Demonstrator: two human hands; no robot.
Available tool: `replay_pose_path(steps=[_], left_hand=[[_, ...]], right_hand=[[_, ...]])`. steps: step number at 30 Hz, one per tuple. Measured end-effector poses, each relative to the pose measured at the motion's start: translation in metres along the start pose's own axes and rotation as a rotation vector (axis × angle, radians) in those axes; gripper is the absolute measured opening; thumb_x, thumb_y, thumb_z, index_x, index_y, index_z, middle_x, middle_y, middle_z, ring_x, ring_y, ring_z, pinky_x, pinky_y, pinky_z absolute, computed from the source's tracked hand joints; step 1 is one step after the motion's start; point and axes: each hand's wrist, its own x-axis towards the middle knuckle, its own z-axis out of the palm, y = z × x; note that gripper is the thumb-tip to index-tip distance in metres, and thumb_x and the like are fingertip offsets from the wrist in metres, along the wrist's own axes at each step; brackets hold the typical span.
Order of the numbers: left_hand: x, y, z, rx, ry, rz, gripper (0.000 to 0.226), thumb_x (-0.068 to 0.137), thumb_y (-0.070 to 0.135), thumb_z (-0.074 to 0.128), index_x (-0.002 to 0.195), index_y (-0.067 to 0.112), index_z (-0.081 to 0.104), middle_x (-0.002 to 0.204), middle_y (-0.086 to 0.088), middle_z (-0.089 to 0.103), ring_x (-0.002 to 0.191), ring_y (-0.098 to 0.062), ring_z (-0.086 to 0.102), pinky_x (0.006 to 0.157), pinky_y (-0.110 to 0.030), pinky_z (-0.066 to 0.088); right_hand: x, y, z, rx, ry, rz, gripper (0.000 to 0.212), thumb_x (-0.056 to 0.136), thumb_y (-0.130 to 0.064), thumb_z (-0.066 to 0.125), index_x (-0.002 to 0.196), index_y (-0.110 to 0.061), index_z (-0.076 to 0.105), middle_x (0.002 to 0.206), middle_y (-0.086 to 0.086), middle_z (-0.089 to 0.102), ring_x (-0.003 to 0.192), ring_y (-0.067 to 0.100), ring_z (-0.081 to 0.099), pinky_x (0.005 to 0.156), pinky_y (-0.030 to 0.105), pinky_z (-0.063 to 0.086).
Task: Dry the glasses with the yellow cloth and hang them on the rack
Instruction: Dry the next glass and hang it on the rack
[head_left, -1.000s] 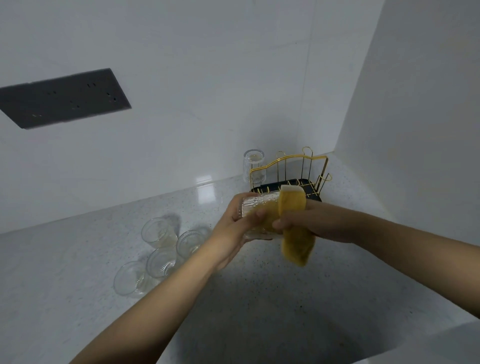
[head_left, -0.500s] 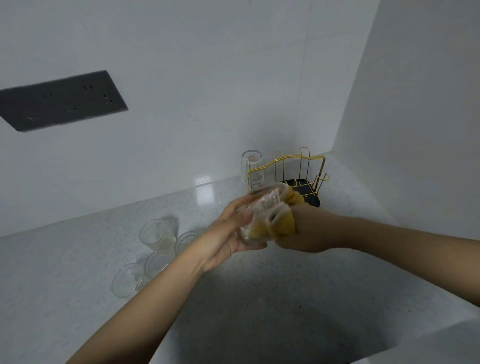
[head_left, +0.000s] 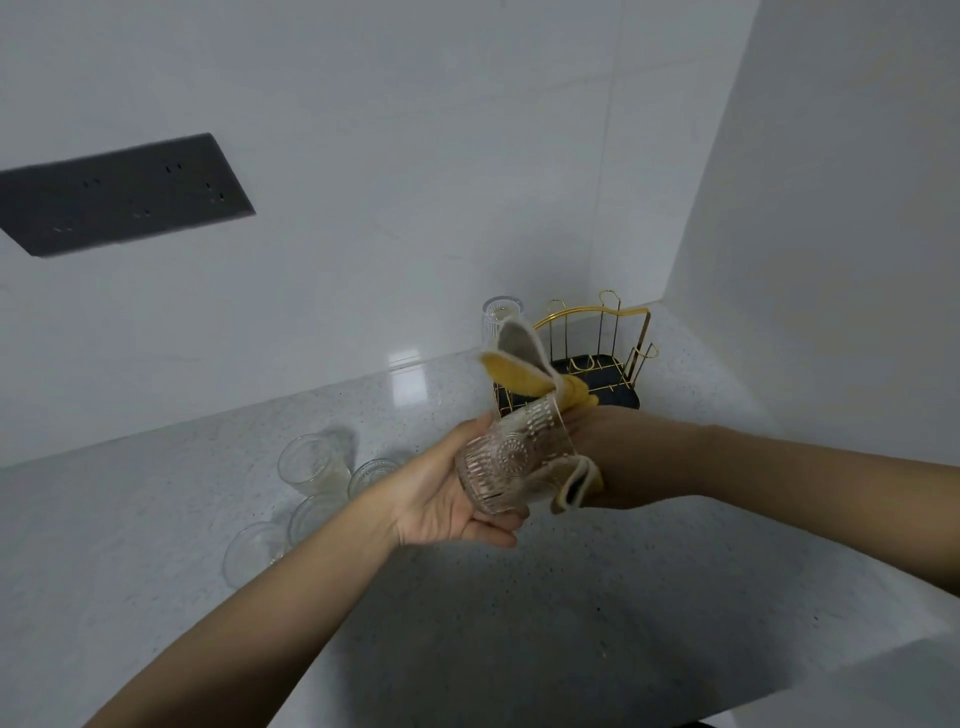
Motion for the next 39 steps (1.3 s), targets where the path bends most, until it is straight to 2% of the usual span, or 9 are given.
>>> replay_pose_path(steps=[4,10,13,17,24,29,32,35,39], left_hand=[[0.002,0.0,-0.017,0.131,-0.013,0.178,0.084,0.066,0.047,0.083,0.134,0.013,0.048,0.126,-0.017,0.062,0.113,-0.033,0.063,0.092,-0.044,0.054],[0.006,0.005,0.008,0.848,0.048,0.236,0.068,0.065,0.017,0.084,0.125,0.024,0.052,0.119,0.001,0.065,0.113,-0.014,0.062,0.104,-0.038,0.047],[0.007,-0.007,0.008,0.72,0.083,0.225,0.058,0.066,0.021,0.081,0.12,0.015,0.058,0.12,-0.007,0.066,0.114,-0.025,0.062,0.104,-0.046,0.046],[0.005,-0.007,0.011,0.303,0.055,0.224,0.037,0.074,-0.004,0.062,0.111,0.004,0.057,0.104,-0.01,0.071,0.096,-0.021,0.07,0.085,-0.033,0.058],[0.003,0.01,0.013,-0.037,0.157,0.374,0.037,0.077,0.002,0.065,0.113,0.001,0.058,0.107,-0.019,0.068,0.093,-0.03,0.069,0.084,-0.045,0.058],[0.006,0.028,0.027,-0.238,0.33,0.525,0.037,0.073,0.009,0.067,0.109,0.003,0.059,0.11,-0.018,0.071,0.104,-0.035,0.065,0.087,-0.044,0.055],[0.012,0.029,0.04,-0.297,0.373,0.522,0.035,0.079,0.012,0.066,0.113,0.002,0.059,0.118,-0.02,0.067,0.109,-0.034,0.064,0.083,-0.039,0.058],[0.018,0.025,0.056,-0.304,0.411,0.517,0.021,0.091,0.016,0.059,0.109,0.004,0.058,0.098,-0.015,0.074,0.093,-0.028,0.07,0.075,-0.037,0.059],[0.025,0.026,0.067,-0.293,0.483,0.623,0.039,0.091,0.019,0.063,0.124,-0.001,0.055,0.101,-0.017,0.072,0.093,-0.03,0.071,0.075,-0.039,0.06]], right_hand=[[0.001,-0.002,-0.004,0.177,-0.099,0.003,0.042,0.089,-0.033,0.057,0.127,-0.016,0.05,0.127,-0.002,0.053,0.108,0.0,0.043,0.087,-0.007,0.024],[0.011,0.003,0.003,0.353,-0.317,0.156,0.046,0.083,-0.031,0.065,0.124,-0.018,0.049,0.121,0.003,0.056,0.108,0.018,0.054,0.096,0.029,0.043],[0.012,0.011,0.0,0.502,-0.218,0.177,0.032,0.084,-0.022,0.065,0.113,-0.016,0.053,0.113,0.007,0.059,0.101,0.017,0.056,0.089,0.026,0.046],[0.012,0.017,0.002,0.733,0.007,0.229,0.019,0.083,-0.017,0.065,0.1,-0.013,0.058,0.1,0.006,0.061,0.093,0.017,0.058,0.084,0.025,0.047],[0.01,0.004,0.002,1.357,0.812,0.417,0.009,0.089,-0.03,0.055,0.097,-0.032,0.053,0.103,0.004,0.061,0.103,0.027,0.06,0.093,0.048,0.048],[0.016,-0.036,0.032,1.361,0.778,0.558,0.011,0.094,-0.038,0.038,0.099,-0.028,0.039,0.091,-0.002,0.05,0.089,0.015,0.053,0.081,0.024,0.042],[0.033,-0.058,0.044,1.411,0.88,0.508,0.038,0.085,-0.055,0.046,0.113,-0.03,0.043,0.12,0.011,0.053,0.099,0.006,0.055,0.067,0.005,0.047],[0.042,-0.068,0.041,1.507,0.958,0.551,0.049,0.088,-0.054,0.044,0.125,-0.022,0.049,0.133,0.013,0.05,0.122,0.025,0.049,0.091,0.023,0.043],[0.043,-0.056,0.014,1.83,1.033,0.535,0.043,0.098,-0.039,0.031,0.126,-0.011,0.05,0.118,0.009,0.062,0.103,0.016,0.064,0.063,0.015,0.051]])
